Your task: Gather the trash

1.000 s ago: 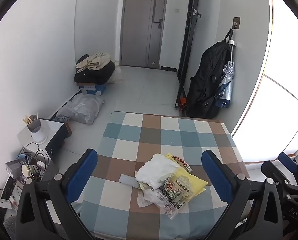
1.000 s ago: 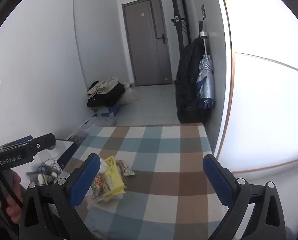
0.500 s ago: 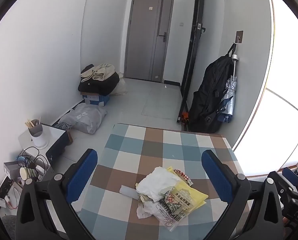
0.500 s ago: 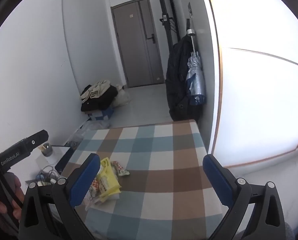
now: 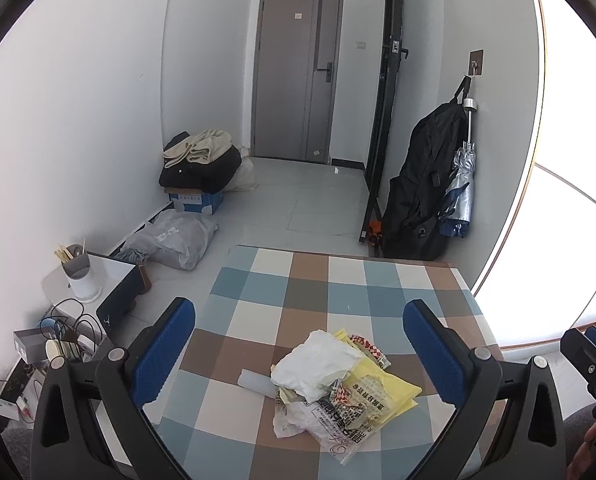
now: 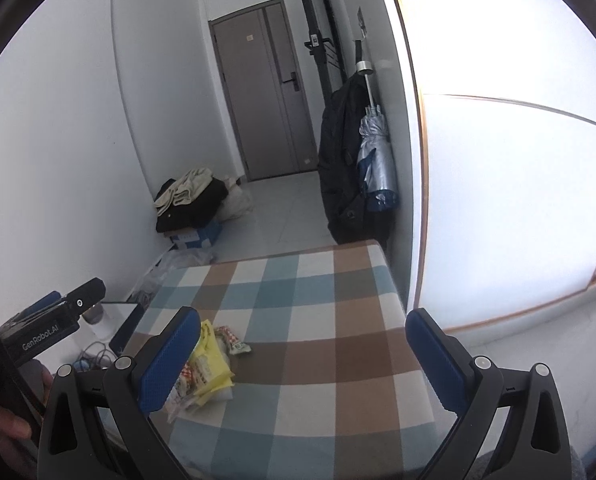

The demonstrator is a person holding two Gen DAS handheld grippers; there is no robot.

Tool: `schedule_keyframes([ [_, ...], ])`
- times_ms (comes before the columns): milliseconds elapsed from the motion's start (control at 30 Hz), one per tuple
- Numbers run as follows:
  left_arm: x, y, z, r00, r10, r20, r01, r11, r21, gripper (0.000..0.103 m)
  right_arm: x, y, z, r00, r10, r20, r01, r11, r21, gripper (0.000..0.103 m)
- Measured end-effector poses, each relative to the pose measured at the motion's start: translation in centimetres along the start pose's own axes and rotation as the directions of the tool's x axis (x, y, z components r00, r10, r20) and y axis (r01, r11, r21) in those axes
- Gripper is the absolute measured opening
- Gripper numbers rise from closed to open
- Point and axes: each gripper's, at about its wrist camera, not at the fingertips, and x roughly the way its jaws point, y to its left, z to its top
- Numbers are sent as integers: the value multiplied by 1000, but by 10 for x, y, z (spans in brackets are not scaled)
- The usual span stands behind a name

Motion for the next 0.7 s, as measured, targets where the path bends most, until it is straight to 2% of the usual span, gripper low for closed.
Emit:
schedule_keyframes([
  [367, -4, -8, 1, 1000, -5, 1, 5, 1000, 5, 102, -3, 4, -3, 1000, -5, 5, 5, 999, -36, 103],
  [700, 2, 3, 1, 999, 7, -41, -8, 1000, -19, 102, 3, 17, -9, 999, 38, -38, -41, 996, -77, 103],
])
